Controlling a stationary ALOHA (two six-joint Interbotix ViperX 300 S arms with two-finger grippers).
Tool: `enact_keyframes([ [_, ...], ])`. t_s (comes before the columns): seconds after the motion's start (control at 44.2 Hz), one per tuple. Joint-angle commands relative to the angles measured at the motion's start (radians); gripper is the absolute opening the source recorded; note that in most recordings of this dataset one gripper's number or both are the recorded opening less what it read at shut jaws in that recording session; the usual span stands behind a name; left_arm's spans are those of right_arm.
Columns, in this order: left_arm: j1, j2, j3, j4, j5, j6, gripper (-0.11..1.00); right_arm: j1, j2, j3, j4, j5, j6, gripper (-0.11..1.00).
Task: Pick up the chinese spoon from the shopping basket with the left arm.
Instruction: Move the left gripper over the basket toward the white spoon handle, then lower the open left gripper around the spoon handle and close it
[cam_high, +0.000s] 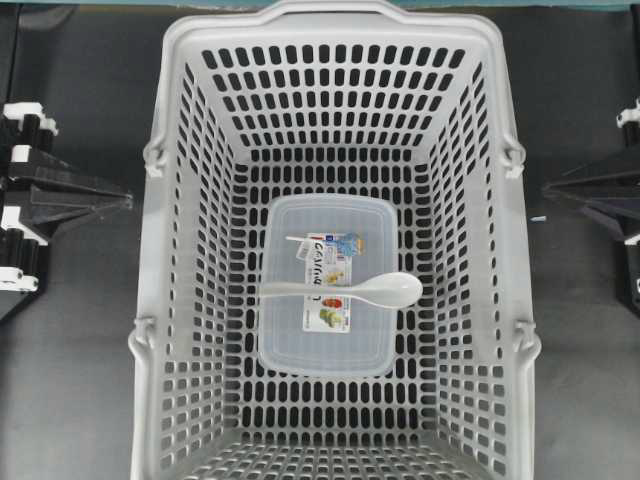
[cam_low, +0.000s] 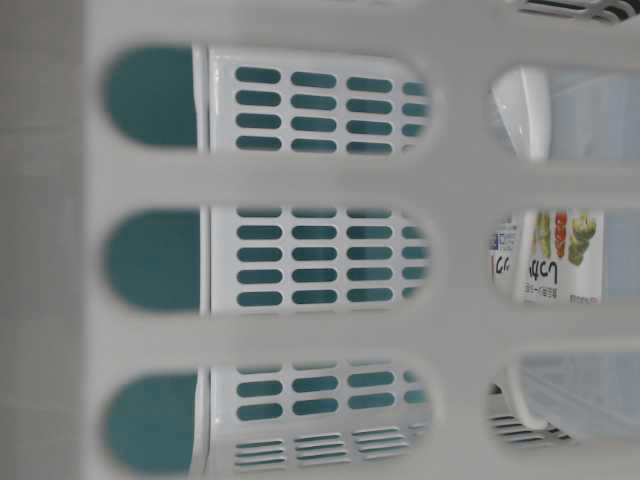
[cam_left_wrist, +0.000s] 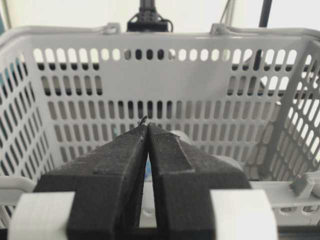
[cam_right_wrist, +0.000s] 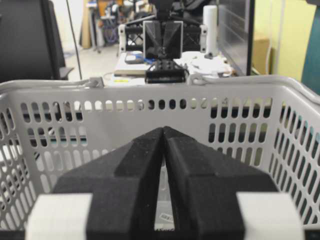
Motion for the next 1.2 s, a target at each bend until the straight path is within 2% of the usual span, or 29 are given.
enact_keyframes([
  [0.0, -0.014, 0.023, -0.091, 0.040, 0.084, -0.028, 0.06, 0.005, 0.008, -0.015, 0.008, -0.003, 0.006, 0.00],
  [0.091, -0.026, 0.048, -0.164, 0.040, 0.192, -0.044, 0.00, 0.003, 0.008, -0.015, 0.009, 0.032, 0.018, 0.02],
  [0.272, -0.071, 0.153, -0.325, 0.040, 0.442, -0.051, 0.00, 0.006, 0.005, -0.015, 0.009, 0.084, 0.075, 0.00],
  [0.475, -0.107, 0.396, -0.551, 0.040, 0.698, -0.052, 0.00, 0.008, 0.003, -0.015, 0.009, 0.089, 0.132, 0.00],
  [0.702, -0.123, 0.646, -0.795, 0.040, 0.916, -0.054, 0.00, 0.012, 0.002, -0.015, 0.009, 0.092, 0.132, 0.01],
  [0.815, -0.126, 0.749, -0.891, 0.040, 1.032, -0.048, 0.00, 0.012, 0.002, -0.015, 0.009, 0.089, 0.132, 0.08],
  [0.928, -0.126, 0.839, -0.976, 0.040, 1.127, -0.038, 0.02, 0.012, 0.000, -0.012, 0.009, 0.092, 0.132, 0.22],
  [0.973, -0.126, 0.861, -0.994, 0.041, 1.137, -0.038, 0.05, 0.012, 0.002, -0.014, 0.009, 0.095, 0.132, 0.31],
  [1.041, -0.126, 0.896, -1.020, 0.041, 1.147, -0.046, 0.19, 0.012, 0.002, -0.014, 0.009, 0.100, 0.132, 0.44],
  [1.064, -0.126, 0.905, -1.026, 0.041, 1.149, -0.049, 0.29, 0.012, 0.000, -0.014, 0.009, 0.101, 0.132, 0.50],
  [1.109, -0.127, 0.934, -1.042, 0.041, 1.157, -0.049, 0.41, 0.012, 0.000, -0.012, 0.009, 0.106, 0.132, 0.58],
  [1.177, -0.133, 0.974, -1.066, 0.040, 1.172, -0.048, 0.63, 0.012, 0.002, -0.012, 0.009, 0.112, 0.130, 0.67],
])
